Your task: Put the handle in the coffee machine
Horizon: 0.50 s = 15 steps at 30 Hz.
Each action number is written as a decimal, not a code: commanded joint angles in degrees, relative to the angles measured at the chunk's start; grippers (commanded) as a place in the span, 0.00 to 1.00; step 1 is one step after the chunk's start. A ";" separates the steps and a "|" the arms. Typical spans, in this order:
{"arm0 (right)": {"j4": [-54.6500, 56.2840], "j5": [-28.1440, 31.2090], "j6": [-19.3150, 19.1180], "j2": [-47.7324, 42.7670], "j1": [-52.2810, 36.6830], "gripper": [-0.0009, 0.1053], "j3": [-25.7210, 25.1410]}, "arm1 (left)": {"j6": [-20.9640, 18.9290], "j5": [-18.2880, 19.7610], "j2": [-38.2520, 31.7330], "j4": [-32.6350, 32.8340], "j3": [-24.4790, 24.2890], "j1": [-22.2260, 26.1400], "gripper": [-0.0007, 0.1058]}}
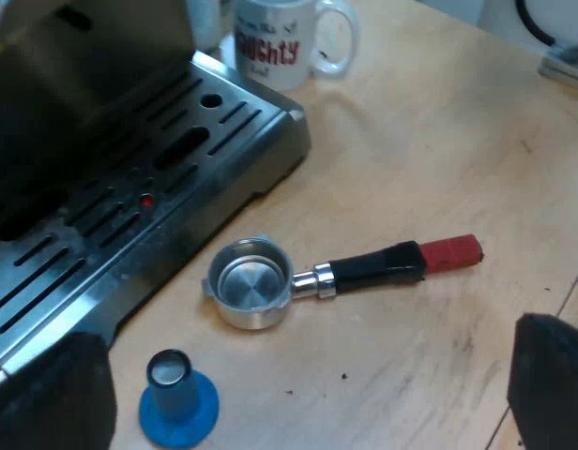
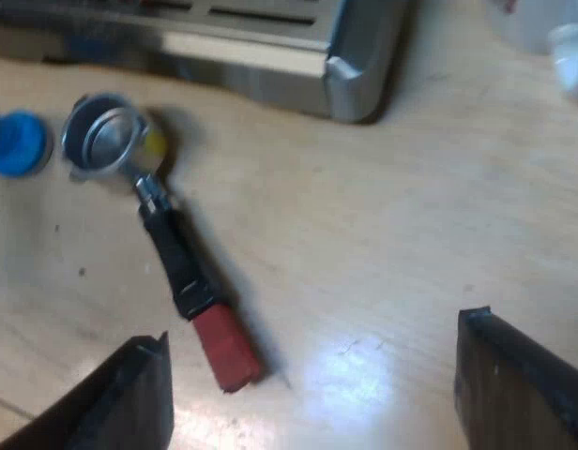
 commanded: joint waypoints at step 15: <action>-6.02 9.18 2.18 12.32 15.80 0.60 -0.72 | 2.41 0.46 0.24 -0.30 -0.42 -5.18 0.81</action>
